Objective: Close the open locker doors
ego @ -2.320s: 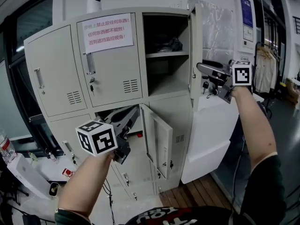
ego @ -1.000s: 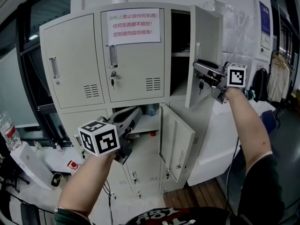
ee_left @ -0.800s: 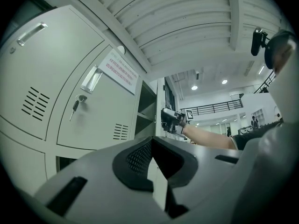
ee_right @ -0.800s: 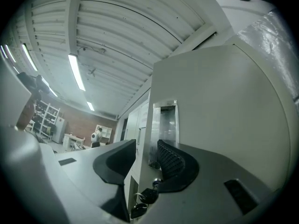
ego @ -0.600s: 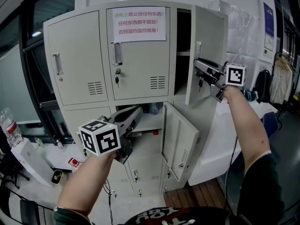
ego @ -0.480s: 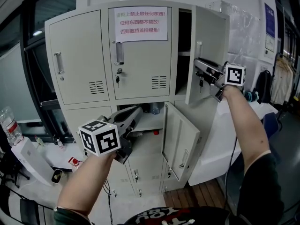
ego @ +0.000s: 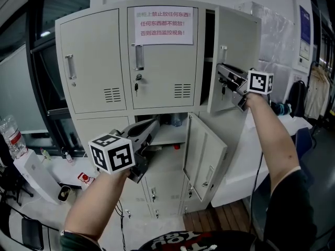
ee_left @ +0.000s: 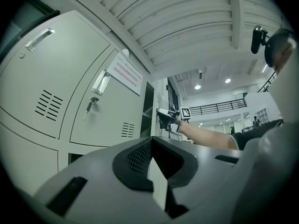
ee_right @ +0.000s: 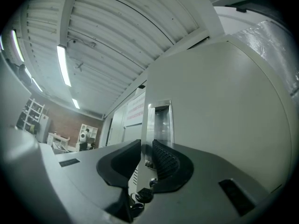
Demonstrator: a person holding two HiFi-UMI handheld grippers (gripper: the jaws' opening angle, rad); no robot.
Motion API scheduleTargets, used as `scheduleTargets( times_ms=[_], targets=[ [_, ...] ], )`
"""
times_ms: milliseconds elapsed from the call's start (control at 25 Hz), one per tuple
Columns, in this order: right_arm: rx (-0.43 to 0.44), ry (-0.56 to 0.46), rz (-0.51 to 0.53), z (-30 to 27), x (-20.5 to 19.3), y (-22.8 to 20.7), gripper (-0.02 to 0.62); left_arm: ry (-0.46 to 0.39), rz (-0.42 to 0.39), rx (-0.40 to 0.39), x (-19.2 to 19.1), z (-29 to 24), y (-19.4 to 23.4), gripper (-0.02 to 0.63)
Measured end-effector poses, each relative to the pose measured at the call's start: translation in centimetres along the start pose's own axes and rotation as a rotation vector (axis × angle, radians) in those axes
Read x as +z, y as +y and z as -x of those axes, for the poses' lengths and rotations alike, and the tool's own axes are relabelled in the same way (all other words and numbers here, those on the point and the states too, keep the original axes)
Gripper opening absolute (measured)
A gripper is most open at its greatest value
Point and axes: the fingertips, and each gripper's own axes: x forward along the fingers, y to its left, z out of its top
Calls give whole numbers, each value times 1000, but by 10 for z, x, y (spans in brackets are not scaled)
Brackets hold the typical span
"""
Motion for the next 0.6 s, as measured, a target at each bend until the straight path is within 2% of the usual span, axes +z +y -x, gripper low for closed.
scheduleTargets(
  times_ms=[600],
  targets=[
    [-194,48,16,-26,-13,-28,84,3,6,24,-3,16,13,8]
  ],
)
